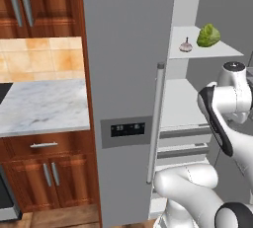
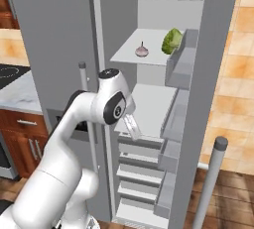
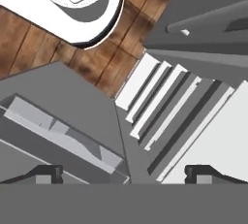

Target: Retrieve the bottle and the shaker from the cabinet and place them next to the mixing bowl on the counter. Then add garlic from the fridge to the mixing bowl.

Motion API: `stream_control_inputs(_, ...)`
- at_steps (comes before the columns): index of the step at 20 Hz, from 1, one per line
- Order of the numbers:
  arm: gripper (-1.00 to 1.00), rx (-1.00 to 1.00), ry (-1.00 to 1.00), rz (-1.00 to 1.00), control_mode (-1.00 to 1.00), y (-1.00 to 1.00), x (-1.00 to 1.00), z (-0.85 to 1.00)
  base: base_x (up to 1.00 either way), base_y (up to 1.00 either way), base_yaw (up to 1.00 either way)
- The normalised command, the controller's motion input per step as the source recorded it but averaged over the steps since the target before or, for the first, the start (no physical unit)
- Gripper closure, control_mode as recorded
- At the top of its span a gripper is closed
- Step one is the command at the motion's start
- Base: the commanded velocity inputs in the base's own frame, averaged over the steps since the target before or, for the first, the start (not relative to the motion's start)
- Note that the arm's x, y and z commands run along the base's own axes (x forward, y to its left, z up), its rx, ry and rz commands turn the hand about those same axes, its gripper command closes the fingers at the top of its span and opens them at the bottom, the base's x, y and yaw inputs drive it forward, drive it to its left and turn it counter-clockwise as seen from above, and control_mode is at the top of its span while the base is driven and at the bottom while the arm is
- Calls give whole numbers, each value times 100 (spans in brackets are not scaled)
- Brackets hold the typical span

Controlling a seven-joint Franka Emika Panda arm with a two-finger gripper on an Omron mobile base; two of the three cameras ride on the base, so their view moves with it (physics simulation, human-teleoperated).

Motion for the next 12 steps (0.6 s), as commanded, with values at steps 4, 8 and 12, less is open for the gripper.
stream_control_inputs(4,-100,-17,-11,24,-100,25,0,64,0,0,0)
stream_control_inputs(8,-100,-15,-28,33,-100,7,0,61,0,0,0)
stream_control_inputs(12,-100,-14,-47,43,-100,0,0,58,0,0,0)
